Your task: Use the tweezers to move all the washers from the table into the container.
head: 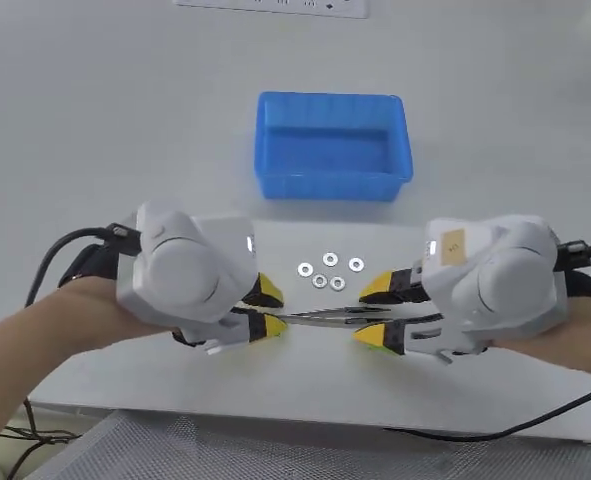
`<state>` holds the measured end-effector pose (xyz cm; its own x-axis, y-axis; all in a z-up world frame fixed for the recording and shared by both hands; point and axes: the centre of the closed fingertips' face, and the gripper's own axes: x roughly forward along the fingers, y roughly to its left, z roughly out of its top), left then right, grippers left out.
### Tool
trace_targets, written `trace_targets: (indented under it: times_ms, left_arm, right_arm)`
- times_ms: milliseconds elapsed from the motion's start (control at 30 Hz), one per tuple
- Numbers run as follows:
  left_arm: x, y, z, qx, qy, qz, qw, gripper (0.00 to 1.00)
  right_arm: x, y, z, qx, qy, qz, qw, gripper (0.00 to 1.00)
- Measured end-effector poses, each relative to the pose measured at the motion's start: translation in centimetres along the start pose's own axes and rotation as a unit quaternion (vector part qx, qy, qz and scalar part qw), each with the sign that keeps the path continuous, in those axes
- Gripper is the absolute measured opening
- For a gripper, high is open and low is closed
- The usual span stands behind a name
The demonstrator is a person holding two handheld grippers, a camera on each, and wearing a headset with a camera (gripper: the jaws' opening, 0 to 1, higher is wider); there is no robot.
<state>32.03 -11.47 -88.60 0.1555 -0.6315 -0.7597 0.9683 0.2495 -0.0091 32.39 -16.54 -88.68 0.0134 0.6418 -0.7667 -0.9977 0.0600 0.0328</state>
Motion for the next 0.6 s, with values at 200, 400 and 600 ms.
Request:
trace_targets:
  times_ms: [200, 400, 600]
  left_arm:
    - [0.06, -0.13, 0.01, 0.017, 0.012, -0.012, 0.9997, 0.10]
    - [0.26, -0.12, 0.05, 0.024, 0.016, -0.018, 0.9994, 0.06]
    - [0.32, -0.20, 0.10, 0.026, 0.021, -0.019, 0.9992, 0.06]
  right_arm:
    - [0.28, -0.02, 0.11, -0.014, 0.008, 0.007, 0.9998, 0.19]
    - [0.30, -0.35, 0.01, -0.033, 0.017, 0.006, 0.9993, 0.15]
    - [0.32, -0.44, -0.03, -0.061, 0.029, 0.007, 0.9977, 0.12]
